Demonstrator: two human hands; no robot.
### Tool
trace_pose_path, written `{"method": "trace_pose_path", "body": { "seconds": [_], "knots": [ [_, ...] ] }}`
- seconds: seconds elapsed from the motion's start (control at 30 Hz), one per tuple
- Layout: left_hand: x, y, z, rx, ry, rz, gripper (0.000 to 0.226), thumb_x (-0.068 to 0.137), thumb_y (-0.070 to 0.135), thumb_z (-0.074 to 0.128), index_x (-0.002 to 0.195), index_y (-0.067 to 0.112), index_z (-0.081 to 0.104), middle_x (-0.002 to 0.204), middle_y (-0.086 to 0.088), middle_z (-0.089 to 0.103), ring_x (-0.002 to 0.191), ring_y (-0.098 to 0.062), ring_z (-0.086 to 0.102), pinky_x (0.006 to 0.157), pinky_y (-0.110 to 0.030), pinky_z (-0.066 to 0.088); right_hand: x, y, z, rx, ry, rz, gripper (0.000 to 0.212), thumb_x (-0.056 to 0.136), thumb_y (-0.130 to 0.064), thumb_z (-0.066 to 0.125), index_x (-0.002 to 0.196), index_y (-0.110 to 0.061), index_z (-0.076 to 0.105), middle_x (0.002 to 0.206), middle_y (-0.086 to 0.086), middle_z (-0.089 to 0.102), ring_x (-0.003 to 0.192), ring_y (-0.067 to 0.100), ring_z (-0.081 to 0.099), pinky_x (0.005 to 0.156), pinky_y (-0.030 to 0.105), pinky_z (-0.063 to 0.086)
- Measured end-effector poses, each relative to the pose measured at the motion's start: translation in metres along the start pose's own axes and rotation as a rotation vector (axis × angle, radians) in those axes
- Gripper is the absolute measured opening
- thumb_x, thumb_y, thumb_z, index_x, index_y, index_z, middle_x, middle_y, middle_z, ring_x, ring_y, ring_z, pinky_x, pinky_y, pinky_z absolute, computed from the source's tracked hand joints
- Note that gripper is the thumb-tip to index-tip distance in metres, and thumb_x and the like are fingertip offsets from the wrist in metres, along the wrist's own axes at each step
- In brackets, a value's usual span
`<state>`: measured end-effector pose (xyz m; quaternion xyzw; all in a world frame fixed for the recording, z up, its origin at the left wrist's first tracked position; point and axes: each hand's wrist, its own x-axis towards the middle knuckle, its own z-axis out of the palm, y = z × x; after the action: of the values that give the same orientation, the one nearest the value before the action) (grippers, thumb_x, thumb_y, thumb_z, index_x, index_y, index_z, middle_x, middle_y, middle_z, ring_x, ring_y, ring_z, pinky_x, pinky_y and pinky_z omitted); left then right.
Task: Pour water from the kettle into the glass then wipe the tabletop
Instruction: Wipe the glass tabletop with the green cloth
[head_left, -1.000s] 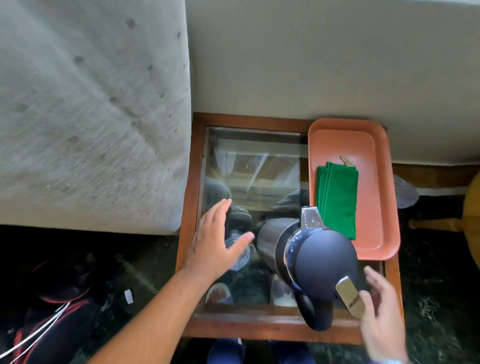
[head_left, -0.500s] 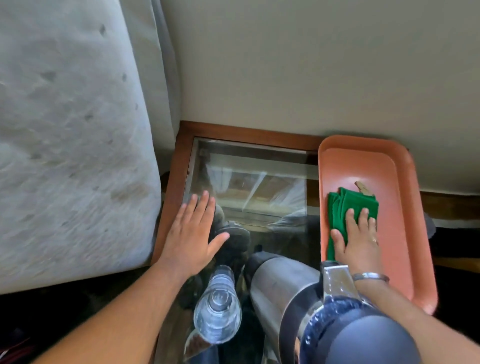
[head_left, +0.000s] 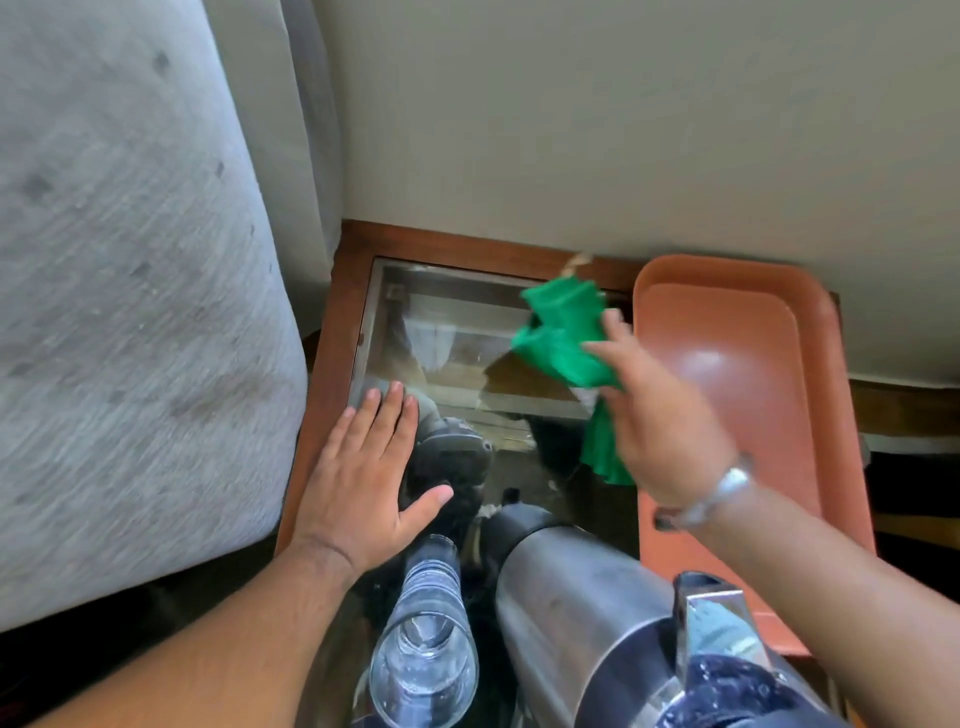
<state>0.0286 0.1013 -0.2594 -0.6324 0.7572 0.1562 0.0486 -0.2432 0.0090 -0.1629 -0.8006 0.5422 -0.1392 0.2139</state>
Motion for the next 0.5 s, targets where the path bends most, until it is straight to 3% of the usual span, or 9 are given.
{"method": "trace_pose_path", "body": {
  "seconds": [0.07,0.13,0.2,0.3,0.37,0.5],
  "knots": [
    [-0.002,0.000,0.000,-0.021,0.008,-0.020,0.096,0.093,0.075,0.010,0.158,0.006,0.016,0.167,-0.015,0.009,0.154,-0.028,0.004,0.124,-0.049,0.012,0.018,-0.008,0.030,-0.171,-0.368,0.031,0.060,0.096,-0.006,0.048,0.151,-0.015,0.027,0.163,0.020,0.010,0.149,0.031,0.013,0.119,0.040,0.020],
    [-0.004,0.000,0.000,-0.053,0.032,-0.044,0.097,0.092,0.076,0.011,0.158,0.004,0.013,0.167,-0.017,0.007,0.154,-0.029,0.004,0.123,-0.048,0.010,0.012,-0.006,0.058,-0.362,-0.549,0.049,0.069,0.100,-0.034,0.041,0.156,-0.019,0.002,0.164,0.019,-0.009,0.150,0.037,-0.005,0.121,0.046,0.006],
    [-0.005,0.000,-0.001,-0.077,0.058,-0.045,0.098,0.092,0.076,0.013,0.158,0.003,0.011,0.166,-0.018,0.007,0.154,-0.030,0.006,0.122,-0.048,0.010,-0.002,-0.001,0.069,-0.431,-0.531,-0.021,0.074,0.098,-0.046,0.034,0.155,-0.020,-0.005,0.163,0.019,-0.013,0.149,0.039,-0.009,0.121,0.049,0.001],
    [-0.006,0.001,-0.003,-0.111,0.084,-0.036,0.098,0.092,0.075,0.014,0.157,0.002,0.010,0.165,-0.020,0.009,0.153,-0.032,0.010,0.122,-0.048,0.011,-0.003,0.014,0.062,-0.442,-0.591,-0.268,0.067,0.098,-0.046,0.030,0.156,-0.027,0.002,0.164,0.016,-0.004,0.149,0.041,-0.004,0.120,0.052,0.003],
    [-0.006,0.001,-0.004,-0.120,0.094,-0.043,0.097,0.092,0.076,0.014,0.157,0.003,0.008,0.165,-0.019,0.009,0.153,-0.032,0.010,0.122,-0.048,0.011,0.018,0.020,0.057,-0.528,-0.636,-0.374,0.063,0.100,-0.045,0.027,0.154,-0.034,-0.004,0.165,0.012,-0.006,0.150,0.040,-0.006,0.120,0.052,0.002],
    [-0.008,-0.002,-0.001,-0.155,0.131,-0.057,0.098,0.092,0.076,0.015,0.157,0.004,0.001,0.165,-0.019,0.004,0.154,-0.033,0.007,0.122,-0.048,0.009,0.070,0.003,0.075,-0.490,-0.535,-0.183,0.062,0.101,-0.046,0.021,0.153,-0.036,-0.011,0.164,0.011,-0.016,0.148,0.038,-0.017,0.118,0.048,-0.007]
  ]
}}
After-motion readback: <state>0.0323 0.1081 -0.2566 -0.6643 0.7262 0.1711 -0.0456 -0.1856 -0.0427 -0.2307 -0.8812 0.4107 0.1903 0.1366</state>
